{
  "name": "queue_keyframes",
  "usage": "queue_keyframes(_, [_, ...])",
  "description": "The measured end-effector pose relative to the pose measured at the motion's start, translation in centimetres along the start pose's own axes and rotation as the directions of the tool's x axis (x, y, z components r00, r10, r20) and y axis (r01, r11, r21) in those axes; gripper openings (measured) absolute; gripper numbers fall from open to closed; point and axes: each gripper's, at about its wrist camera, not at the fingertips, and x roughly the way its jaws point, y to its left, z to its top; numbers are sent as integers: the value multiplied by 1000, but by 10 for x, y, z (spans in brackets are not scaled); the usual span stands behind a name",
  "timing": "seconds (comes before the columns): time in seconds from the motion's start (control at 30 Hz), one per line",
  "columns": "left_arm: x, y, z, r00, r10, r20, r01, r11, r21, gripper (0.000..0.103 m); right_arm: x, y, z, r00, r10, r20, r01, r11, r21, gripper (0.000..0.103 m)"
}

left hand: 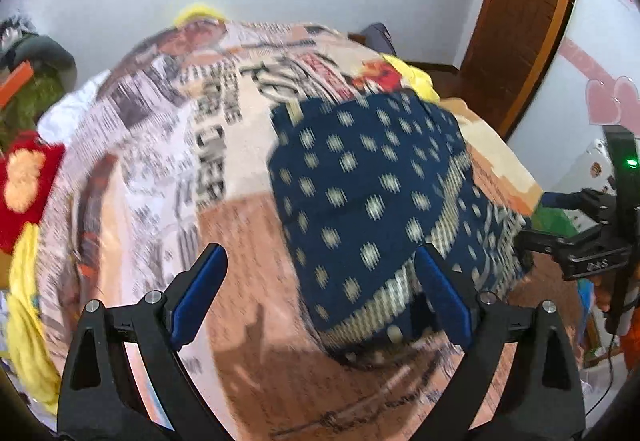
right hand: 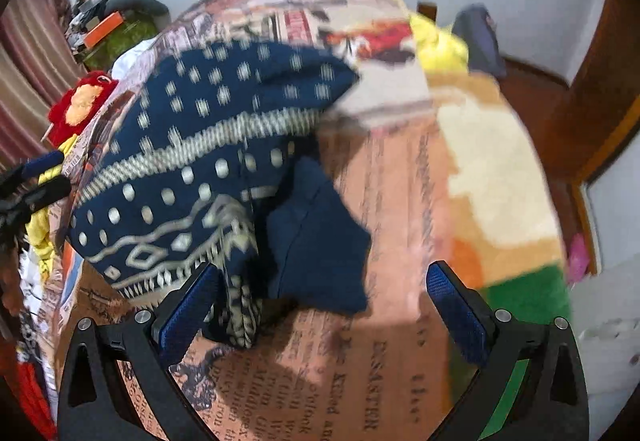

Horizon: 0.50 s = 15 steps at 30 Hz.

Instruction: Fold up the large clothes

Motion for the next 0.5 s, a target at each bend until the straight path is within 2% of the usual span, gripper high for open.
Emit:
queue_keyframes(0.1, [3, 5, 20, 999, 31, 17, -31, 999, 7, 95, -12, 11, 19, 997, -6, 77, 12, 998, -66, 103])
queue_keyframes(0.2, [14, 8, 40, 1000, 18, 23, -18, 1000, 6, 95, -16, 25, 41, 991, -5, 137, 19, 995, -101, 103])
queue_keyframes(0.3, [32, 10, 59, 1000, -2, 15, 2, 1000, -2, 95, -12, 38, 64, 986, 47, 161, -29, 993, -113, 103])
queue_keyframes(0.37, [47, 12, 69, 1000, 10, 13, -10, 1000, -5, 95, -3, 44, 77, 984, 91, 153, -74, 991, -109, 103])
queue_keyframes(0.5, [85, 21, 81, 991, 131, 11, -131, 991, -7, 95, 37, 46, 102, 978, 205, 47, -203, 978, -37, 103])
